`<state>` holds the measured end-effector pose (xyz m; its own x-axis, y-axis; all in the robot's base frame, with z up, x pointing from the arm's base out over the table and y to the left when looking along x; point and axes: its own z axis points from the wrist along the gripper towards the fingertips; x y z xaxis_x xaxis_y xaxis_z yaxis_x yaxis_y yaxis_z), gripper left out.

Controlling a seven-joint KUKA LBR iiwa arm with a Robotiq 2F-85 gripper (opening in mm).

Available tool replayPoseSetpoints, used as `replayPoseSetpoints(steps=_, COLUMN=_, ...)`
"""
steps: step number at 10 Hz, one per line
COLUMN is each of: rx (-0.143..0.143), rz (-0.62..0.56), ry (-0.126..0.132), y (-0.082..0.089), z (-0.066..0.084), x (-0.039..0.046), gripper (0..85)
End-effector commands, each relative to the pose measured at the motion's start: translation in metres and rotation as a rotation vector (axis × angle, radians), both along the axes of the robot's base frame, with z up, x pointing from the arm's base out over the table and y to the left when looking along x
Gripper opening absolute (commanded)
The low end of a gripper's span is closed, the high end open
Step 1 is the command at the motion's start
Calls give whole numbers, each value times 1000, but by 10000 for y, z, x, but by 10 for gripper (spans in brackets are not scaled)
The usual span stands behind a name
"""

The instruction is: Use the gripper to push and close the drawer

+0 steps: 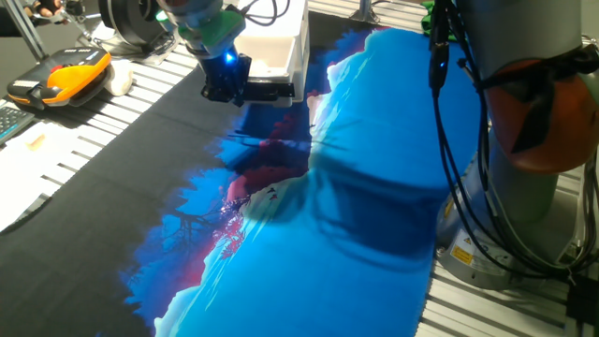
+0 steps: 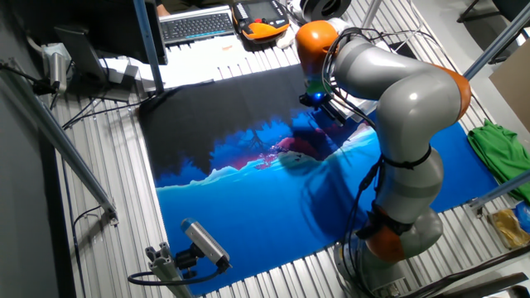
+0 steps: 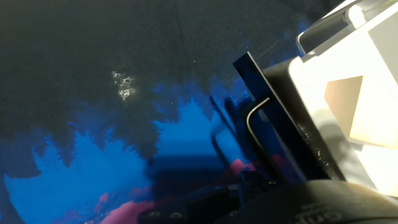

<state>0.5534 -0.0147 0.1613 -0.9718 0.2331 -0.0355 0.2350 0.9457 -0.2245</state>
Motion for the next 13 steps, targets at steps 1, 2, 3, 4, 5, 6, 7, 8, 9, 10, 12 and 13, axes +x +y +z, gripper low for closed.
replayPoseSetpoints(steps=1, rx=-11, rz=2, ry=-1, y=-6, z=-4, x=0, gripper=0)
replayPoseSetpoints(steps=2, rx=-19, rz=7, ry=-2, y=-13, z=-6, x=0, gripper=0)
replayPoseSetpoints(steps=3, rx=-22, rz=8, ry=-1, y=-24, z=-2, x=5, gripper=0)
replayPoseSetpoints(steps=4, rx=-22, rz=11, ry=-1, y=-44, z=5, x=11, gripper=0)
replayPoseSetpoints(steps=5, rx=-22, rz=16, ry=0, y=-73, z=23, x=19, gripper=0)
replayPoseSetpoints(steps=6, rx=-22, rz=20, ry=2, y=-104, z=50, x=30, gripper=0)
replayPoseSetpoints(steps=7, rx=-21, rz=23, ry=4, y=-129, z=74, x=43, gripper=0)
replayPoseSetpoints(steps=8, rx=-24, rz=25, ry=4, y=-142, z=82, x=50, gripper=0)
replayPoseSetpoints(steps=9, rx=-24, rz=28, ry=5, y=-152, z=83, x=55, gripper=0)
replayPoseSetpoints(steps=10, rx=-23, rz=28, ry=5, y=-154, z=79, x=58, gripper=0)
replayPoseSetpoints(steps=12, rx=-21, rz=30, ry=5, y=-165, z=80, x=67, gripper=0)
replayPoseSetpoints(steps=13, rx=-21, rz=33, ry=6, y=-176, z=86, x=74, gripper=0)
